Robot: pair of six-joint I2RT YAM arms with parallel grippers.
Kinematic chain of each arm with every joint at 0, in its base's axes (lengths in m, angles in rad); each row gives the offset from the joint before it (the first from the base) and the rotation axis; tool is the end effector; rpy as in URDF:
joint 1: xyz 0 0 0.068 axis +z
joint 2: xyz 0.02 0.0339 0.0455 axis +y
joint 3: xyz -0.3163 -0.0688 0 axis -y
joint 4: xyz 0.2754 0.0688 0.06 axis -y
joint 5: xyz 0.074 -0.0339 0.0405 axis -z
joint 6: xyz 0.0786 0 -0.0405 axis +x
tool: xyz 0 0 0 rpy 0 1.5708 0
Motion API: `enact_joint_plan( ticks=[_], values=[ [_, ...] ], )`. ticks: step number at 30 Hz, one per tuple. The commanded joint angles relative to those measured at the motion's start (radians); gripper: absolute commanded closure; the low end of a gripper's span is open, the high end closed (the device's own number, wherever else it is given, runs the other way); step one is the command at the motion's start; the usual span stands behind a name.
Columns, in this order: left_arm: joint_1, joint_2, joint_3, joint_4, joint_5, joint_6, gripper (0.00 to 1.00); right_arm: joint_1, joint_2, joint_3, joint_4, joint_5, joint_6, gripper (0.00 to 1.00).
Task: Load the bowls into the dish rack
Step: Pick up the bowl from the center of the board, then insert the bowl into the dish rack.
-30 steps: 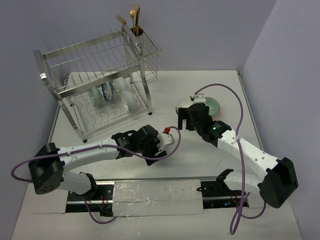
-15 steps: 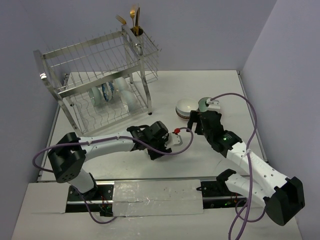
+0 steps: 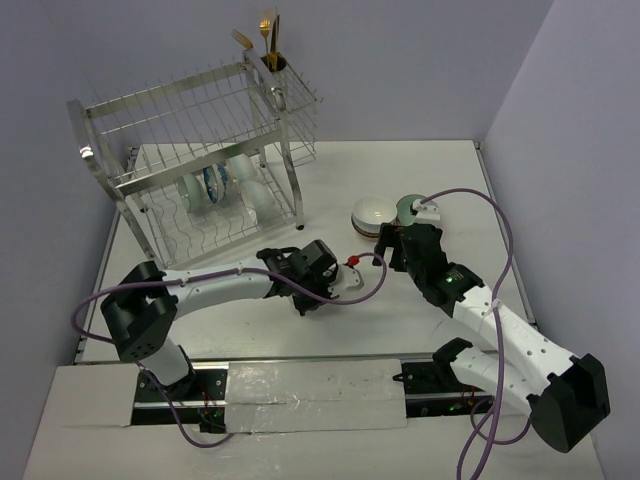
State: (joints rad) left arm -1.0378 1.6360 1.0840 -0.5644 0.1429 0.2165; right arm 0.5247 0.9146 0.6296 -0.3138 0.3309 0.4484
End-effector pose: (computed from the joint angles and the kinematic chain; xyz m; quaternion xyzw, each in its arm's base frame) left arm 0.1800 -0.3271 0.1994 0.5833 0.7774 -0.1535 0.1782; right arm 0.2125 0.0935 0.2606 0.0436 0.8744 0.0867 0.4753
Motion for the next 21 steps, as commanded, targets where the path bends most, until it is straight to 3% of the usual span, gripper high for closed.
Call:
enact_joint_plan(
  ticks=[1,5,12,16,21],
  values=[
    [0.024,-0.109,-0.005,0.058,0.027,-0.023,1.0,-0.006,-0.02,-0.002,0.045,0.004,0.003,0.01],
    [0.085,-0.234,-0.111,0.153,0.066,-0.112,1.0,-0.005,-0.019,-0.002,0.047,-0.013,-0.001,0.01],
    [0.379,-0.574,-0.384,0.53,0.241,-0.443,1.0,-0.006,-0.046,-0.013,0.058,-0.046,-0.004,0.02],
    [0.472,-0.755,-0.56,0.801,0.213,-0.586,1.0,-0.006,-0.052,-0.014,0.062,-0.076,-0.008,0.02],
    [0.599,-0.821,-0.656,1.004,0.17,-0.698,1.0,-0.005,-0.066,-0.019,0.064,-0.102,-0.013,0.03]
  ],
)
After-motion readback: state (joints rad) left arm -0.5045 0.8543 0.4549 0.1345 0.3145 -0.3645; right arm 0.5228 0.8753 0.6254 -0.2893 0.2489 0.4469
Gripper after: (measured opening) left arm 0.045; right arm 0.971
